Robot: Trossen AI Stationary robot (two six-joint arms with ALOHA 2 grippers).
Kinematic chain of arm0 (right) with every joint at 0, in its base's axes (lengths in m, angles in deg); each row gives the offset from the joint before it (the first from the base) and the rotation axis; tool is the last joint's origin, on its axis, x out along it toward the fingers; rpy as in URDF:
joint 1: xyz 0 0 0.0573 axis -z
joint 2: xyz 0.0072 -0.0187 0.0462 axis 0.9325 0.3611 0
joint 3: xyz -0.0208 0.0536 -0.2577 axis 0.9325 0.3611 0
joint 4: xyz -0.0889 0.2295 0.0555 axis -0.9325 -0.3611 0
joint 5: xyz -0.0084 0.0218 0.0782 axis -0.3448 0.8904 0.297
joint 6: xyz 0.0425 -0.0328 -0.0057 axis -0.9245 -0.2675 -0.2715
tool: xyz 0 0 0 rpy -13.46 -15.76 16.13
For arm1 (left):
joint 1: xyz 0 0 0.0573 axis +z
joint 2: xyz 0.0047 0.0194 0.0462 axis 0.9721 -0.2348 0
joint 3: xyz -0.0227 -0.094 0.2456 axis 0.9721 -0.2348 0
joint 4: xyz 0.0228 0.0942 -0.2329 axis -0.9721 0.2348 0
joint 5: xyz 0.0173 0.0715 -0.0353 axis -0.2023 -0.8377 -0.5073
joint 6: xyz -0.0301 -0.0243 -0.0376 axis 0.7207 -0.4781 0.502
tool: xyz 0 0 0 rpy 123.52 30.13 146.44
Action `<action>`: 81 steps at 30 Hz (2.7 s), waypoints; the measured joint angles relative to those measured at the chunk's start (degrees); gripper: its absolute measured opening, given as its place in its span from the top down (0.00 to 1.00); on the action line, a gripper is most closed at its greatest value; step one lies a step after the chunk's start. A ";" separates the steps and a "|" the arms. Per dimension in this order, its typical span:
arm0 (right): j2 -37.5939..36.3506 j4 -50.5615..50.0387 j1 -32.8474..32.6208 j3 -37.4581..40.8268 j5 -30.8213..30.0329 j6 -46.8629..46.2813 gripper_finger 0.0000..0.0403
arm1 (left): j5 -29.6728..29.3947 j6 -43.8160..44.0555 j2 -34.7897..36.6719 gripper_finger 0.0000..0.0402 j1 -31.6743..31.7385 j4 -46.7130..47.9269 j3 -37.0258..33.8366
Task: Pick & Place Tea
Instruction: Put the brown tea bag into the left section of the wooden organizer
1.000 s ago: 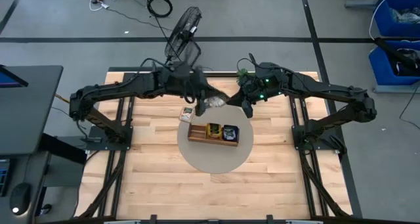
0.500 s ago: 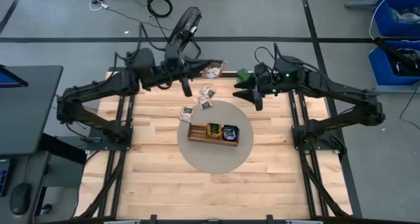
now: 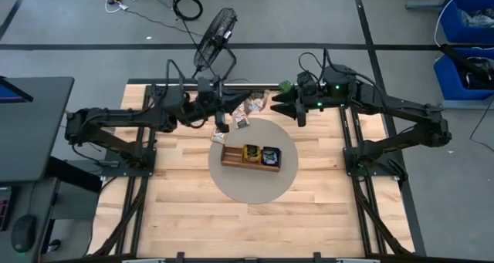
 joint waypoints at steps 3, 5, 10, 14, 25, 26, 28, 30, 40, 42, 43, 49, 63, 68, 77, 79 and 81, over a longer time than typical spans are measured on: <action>1.06 6.12 -0.65 0.00 0.40 -1.41 0.42 | -0.63 -0.39 0.00 1.00 0.90 -7.60 -2.48; 1.68 9.99 -0.93 0.00 0.66 -1.85 0.40 | -0.83 0.10 0.02 1.00 1.52 -8.41 -2.83; 2.68 15.53 -1.04 -0.09 0.49 -3.76 0.38 | -0.78 -0.16 0.02 1.00 2.00 -9.78 -2.87; 4.33 16.25 -1.04 -0.07 -0.80 -3.89 0.37 | -0.83 -0.13 0.02 1.00 2.38 -11.66 -2.87; 7.52 25.07 -2.32 -0.07 0.14 -4.73 0.39 | -0.78 -0.15 0.02 1.00 2.38 -11.84 -2.87; 7.52 25.08 -2.28 -0.07 0.12 -4.69 0.40 | -0.72 -0.13 0.02 1.00 2.40 -11.90 -2.87; 7.52 25.12 -2.28 -0.07 0.10 -4.55 0.44 | -0.32 -0.14 0.02 1.00 2.40 -11.86 -2.87; 7.52 25.12 -2.31 -0.07 0.12 -4.53 0.49 | -0.24 -0.14 0.02 1.00 2.40 -11.72 -2.87; 7.25 24.44 -2.29 -0.07 1.05 -0.71 0.97 | 0.35 -0.72 0.02 1.00 2.66 -11.59 -2.87; 7.06 24.12 -2.29 -0.07 1.68 -0.76 0.96 | 1.36 -0.79 0.02 1.00 2.99 -11.54 -2.85; 7.02 23.82 -2.29 -0.07 1.96 -1.01 0.96 | 1.73 -0.76 0.02 1.00 3.06 -11.42 -2.85; 6.98 20.44 -2.26 -0.07 3.33 -1.38 0.99 | 3.20 -0.79 0.97 1.00 4.24 -7.67 -2.87; 6.36 17.62 -1.35 -0.07 6.28 -1.61 0.92 | 6.64 -3.20 4.38 1.00 5.06 1.01 -2.92; 5.98 15.75 -1.37 0.04 11.90 -1.73 0.73 | 5.92 -3.41 5.77 1.00 5.37 0.95 -2.66; 1.66 11.68 0.87 0.02 12.87 -1.10 0.42 | 8.92 -7.42 8.61 1.00 5.01 11.86 -2.67; 0.02 9.70 2.07 0.02 12.31 -0.60 0.39 | 9.35 -7.76 8.90 1.00 3.87 15.22 -2.96; -1.71 7.26 3.04 0.02 9.97 0.33 0.37 | 9.55 -8.72 9.06 1.00 2.37 16.18 -2.87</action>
